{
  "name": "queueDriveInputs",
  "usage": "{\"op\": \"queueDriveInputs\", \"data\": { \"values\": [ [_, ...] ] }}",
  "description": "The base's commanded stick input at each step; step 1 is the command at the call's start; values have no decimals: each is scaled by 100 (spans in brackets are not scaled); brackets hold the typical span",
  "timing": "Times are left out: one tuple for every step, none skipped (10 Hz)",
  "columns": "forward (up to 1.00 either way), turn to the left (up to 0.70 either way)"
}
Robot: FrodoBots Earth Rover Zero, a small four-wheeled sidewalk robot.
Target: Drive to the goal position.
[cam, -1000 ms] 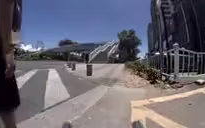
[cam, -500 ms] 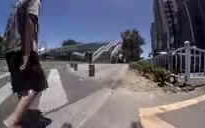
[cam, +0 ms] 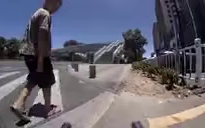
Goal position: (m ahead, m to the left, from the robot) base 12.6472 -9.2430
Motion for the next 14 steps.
{"op": "queueDriveInputs", "data": {
  "values": [
    [45,0],
    [45,0],
    [45,0],
    [45,0],
    [45,0],
    [45,0],
    [45,0],
    [45,0],
    [45,0],
    [45,0],
    [45,0],
    [45,0],
    [45,0],
    [45,0]
  ]
}}
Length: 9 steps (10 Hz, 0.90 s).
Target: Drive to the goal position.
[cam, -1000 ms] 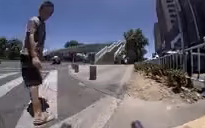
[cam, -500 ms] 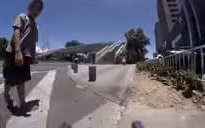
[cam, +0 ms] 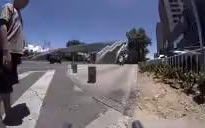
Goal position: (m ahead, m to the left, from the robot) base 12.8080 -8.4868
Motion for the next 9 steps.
{"op": "queueDriveInputs", "data": {
  "values": [
    [45,0],
    [45,0],
    [45,-3],
    [45,-27],
    [45,-27],
    [45,-7],
    [45,0],
    [45,0],
    [45,-19]
  ]
}}
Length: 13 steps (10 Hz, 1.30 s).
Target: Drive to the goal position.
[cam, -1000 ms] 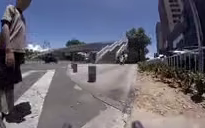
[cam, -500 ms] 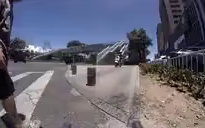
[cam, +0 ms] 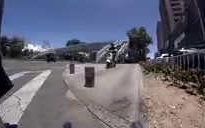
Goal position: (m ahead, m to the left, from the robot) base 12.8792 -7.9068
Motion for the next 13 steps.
{"op": "queueDriveInputs", "data": {
  "values": [
    [45,-27],
    [45,-25],
    [45,-10],
    [45,-2],
    [45,0],
    [45,0],
    [45,0],
    [45,0],
    [45,0],
    [45,0],
    [45,0],
    [45,0],
    [45,0]
  ]
}}
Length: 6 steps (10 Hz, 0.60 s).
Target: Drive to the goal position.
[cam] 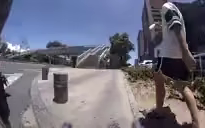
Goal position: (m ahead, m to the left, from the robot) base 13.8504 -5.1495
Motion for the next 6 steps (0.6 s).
{"op": "queueDriveInputs", "data": {
  "values": [
    [45,0],
    [45,0],
    [45,0],
    [45,0],
    [45,0],
    [45,0]
  ]
}}
